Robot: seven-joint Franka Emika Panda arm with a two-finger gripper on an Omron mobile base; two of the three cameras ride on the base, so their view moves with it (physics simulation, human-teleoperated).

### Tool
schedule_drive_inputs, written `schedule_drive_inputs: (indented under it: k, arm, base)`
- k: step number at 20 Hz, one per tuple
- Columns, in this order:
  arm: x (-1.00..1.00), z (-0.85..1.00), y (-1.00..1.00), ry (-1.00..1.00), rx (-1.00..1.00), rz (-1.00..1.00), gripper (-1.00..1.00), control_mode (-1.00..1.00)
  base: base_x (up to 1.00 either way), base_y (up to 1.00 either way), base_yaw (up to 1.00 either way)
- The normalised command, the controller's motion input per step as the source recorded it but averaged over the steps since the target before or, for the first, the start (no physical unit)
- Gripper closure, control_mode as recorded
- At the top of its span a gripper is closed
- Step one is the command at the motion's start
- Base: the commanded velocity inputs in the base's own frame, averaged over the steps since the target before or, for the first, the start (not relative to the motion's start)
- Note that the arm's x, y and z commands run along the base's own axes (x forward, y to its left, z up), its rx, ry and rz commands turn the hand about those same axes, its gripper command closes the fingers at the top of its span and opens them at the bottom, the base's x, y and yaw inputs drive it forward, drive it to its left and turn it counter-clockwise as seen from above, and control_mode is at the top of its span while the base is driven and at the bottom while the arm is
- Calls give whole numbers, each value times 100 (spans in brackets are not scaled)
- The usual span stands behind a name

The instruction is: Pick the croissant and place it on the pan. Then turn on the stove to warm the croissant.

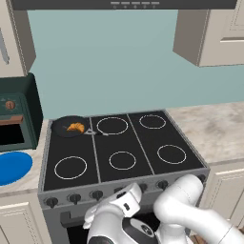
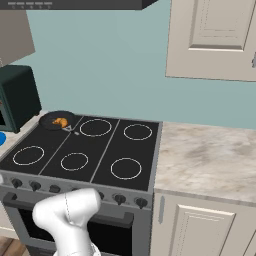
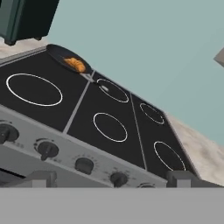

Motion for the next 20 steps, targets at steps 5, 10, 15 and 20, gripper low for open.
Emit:
schedule_drive_inputs:
  k: [5, 10, 15, 20]
  arm:
    - [0, -37, 0, 0, 3, 2, -100, -100]
    - [-2, -41, 4, 0, 11, 8, -100, -100]
    - [-4, -38, 8, 0, 11, 10, -100, -100]
    - [-1, -31, 11, -2, 12, 10, -100, -100]
  base:
    - [0, 0, 0]
    - [0, 0, 0]
    - [0, 0, 0]
    - [0, 0, 0]
